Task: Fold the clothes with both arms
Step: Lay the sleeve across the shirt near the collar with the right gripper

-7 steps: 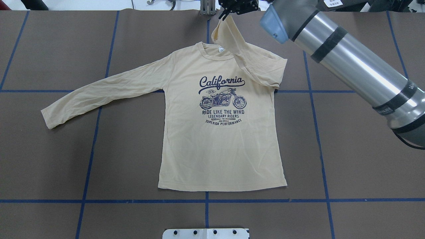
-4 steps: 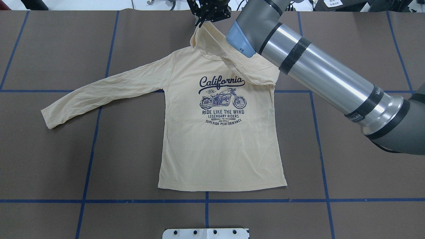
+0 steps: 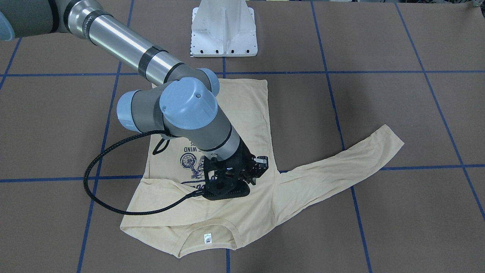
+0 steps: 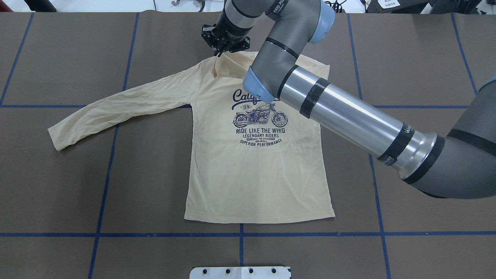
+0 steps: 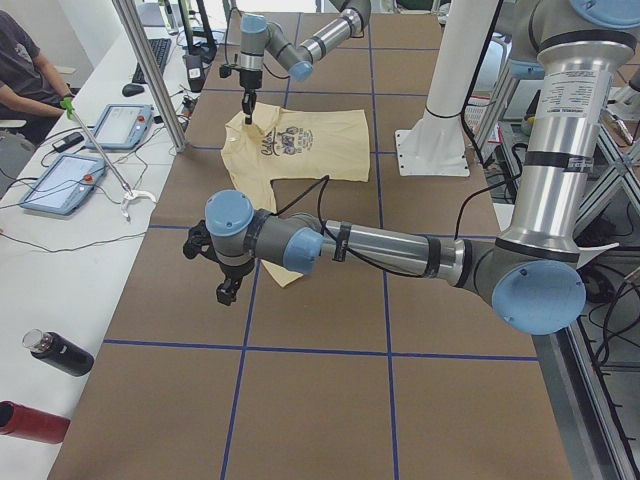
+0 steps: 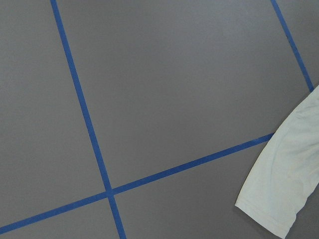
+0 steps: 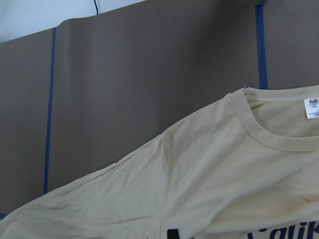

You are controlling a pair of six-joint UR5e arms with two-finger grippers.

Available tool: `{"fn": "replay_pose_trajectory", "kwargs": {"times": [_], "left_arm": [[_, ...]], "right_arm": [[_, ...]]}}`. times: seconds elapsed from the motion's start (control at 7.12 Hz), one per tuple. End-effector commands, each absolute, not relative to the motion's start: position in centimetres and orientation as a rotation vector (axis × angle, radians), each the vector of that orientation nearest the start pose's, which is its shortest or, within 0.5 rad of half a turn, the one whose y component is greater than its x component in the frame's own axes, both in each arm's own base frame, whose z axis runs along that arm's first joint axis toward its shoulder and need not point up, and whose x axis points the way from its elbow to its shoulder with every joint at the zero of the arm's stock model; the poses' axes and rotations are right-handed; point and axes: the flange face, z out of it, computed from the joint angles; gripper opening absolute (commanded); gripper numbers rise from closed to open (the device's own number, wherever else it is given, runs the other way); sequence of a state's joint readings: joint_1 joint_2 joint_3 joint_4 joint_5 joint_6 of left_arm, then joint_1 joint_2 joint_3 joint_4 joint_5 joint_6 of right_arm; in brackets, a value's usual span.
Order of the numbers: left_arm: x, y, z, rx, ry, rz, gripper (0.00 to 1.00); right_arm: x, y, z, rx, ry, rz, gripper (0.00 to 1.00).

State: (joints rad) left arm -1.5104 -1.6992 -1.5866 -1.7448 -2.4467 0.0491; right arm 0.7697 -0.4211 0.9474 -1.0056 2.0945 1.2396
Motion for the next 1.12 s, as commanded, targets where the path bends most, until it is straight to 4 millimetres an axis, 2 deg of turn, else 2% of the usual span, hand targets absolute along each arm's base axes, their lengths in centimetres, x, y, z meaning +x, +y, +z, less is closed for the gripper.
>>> {"fn": "replay_pose_trajectory", "kwargs": {"times": [0.0, 0.14, 0.28, 0.7, 0.84, 0.98], "left_arm": [[-2.3, -56.0, 56.0, 0.289, 0.872, 0.241, 1.0], [-2.2, -56.1, 56.2, 0.286, 0.872, 0.24, 1.0], [-2.2, -56.2, 56.1, 0.287, 0.872, 0.24, 1.0], [-2.3, -56.6, 55.8, 0.291, 0.872, 0.24, 1.0], [-2.3, -56.8, 55.6, 0.294, 0.871, 0.241, 1.0], [-2.3, -56.8, 55.5, 0.296, 0.871, 0.241, 1.0]], "right_arm": [[-59.8, -63.5, 7.1, 0.214, -1.109, 0.115, 0.0], [-61.5, -63.2, 8.4, 0.256, -1.099, 0.124, 0.0], [-62.2, -63.4, 9.3, 0.269, -1.089, 0.13, 0.0], [-63.2, -63.6, 9.8, 0.321, -1.046, 0.165, 0.0], [-63.0, -63.8, 9.3, 0.34, -1.048, 0.173, 0.41], [-62.9, -63.9, 8.1, 0.361, -1.053, 0.186, 0.99]]}}
